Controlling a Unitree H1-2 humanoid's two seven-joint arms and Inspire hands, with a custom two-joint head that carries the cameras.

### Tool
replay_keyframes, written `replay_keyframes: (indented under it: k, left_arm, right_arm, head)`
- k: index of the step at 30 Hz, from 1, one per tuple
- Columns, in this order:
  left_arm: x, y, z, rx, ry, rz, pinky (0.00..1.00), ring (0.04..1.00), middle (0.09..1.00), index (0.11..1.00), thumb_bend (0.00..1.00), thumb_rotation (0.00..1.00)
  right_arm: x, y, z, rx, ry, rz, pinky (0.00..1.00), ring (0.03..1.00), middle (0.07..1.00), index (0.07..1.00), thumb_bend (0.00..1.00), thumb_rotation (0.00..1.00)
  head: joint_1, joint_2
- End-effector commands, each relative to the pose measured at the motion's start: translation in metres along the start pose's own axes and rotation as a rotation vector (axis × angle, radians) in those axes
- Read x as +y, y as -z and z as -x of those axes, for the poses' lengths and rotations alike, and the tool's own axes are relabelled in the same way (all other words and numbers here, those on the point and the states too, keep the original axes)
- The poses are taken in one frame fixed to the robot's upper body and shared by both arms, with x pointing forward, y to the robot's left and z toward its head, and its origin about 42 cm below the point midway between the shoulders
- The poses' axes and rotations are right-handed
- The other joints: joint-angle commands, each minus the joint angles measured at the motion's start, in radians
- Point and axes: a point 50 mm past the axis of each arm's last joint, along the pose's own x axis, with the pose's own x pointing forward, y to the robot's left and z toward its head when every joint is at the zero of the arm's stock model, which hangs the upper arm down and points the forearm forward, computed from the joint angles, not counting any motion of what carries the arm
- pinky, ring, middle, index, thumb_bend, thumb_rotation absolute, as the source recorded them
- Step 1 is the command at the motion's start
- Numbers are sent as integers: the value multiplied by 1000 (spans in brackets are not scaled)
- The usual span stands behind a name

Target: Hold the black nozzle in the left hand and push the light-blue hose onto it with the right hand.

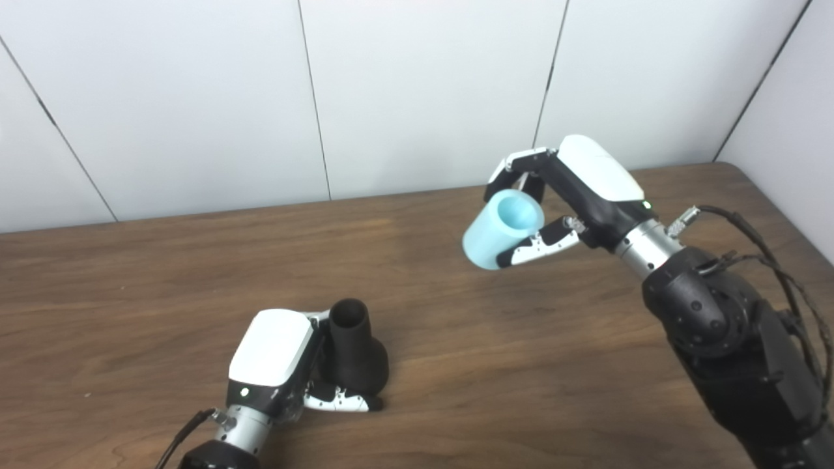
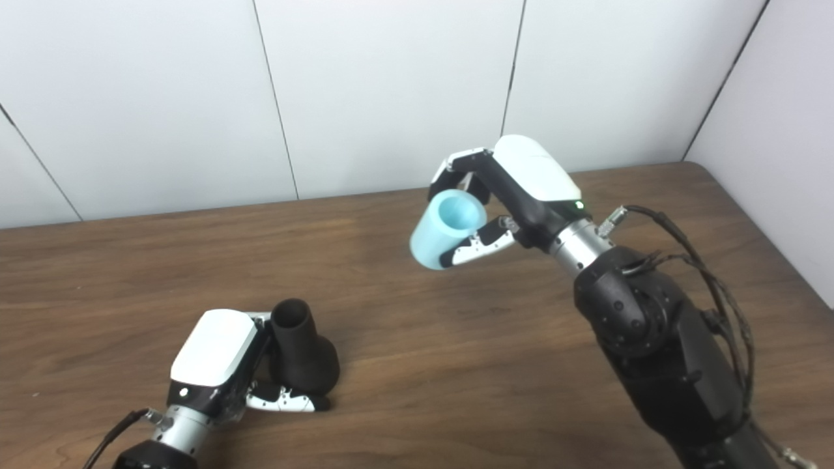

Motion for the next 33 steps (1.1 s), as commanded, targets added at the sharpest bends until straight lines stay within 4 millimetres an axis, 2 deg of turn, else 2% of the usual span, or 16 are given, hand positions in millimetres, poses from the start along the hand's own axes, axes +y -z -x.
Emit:
replay_keyframes:
  k: [1, 10, 14, 24, 32, 33]
  left_arm:
    - [-24, -4, 11, 14, 113, 4, 327, 413, 419, 528, 517, 0]
    - [-27, -14, 7, 24, 107, 12, 299, 398, 421, 529, 517, 0]
    - [-30, -18, 5, 27, 111, 13, 308, 412, 425, 530, 517, 0]
    - [-30, -31, 2, 39, 116, 34, 340, 435, 421, 530, 515, 0]
    - [-36, -33, 1, 35, 108, 29, 291, 383, 400, 520, 515, 0]
    - [-36, -34, 1, 35, 108, 26, 291, 382, 437, 505, 519, 0]
  right_arm:
    - [-9, -14, 0, -53, 79, -15, 370, 396, 511, 494, 500, 0]
    - [14, -51, 2, -118, 95, -116, 288, 403, 526, 529, 491, 0]
    - [22, -60, 2, -137, 93, -160, 320, 400, 513, 515, 496, 0]
    - [46, -57, 7, -143, 32, -221, 343, 402, 508, 495, 499, 0]
    - [57, -58, 10, -135, 3, -267, 340, 399, 505, 501, 498, 0]
    - [58, -59, 10, -135, 2, -270, 340, 399, 505, 500, 498, 0]
  head:
    - [8, 1]
    - [59, -1]
    - [85, -2]
    - [140, 1]
    - [159, 3]
    - [159, 3]
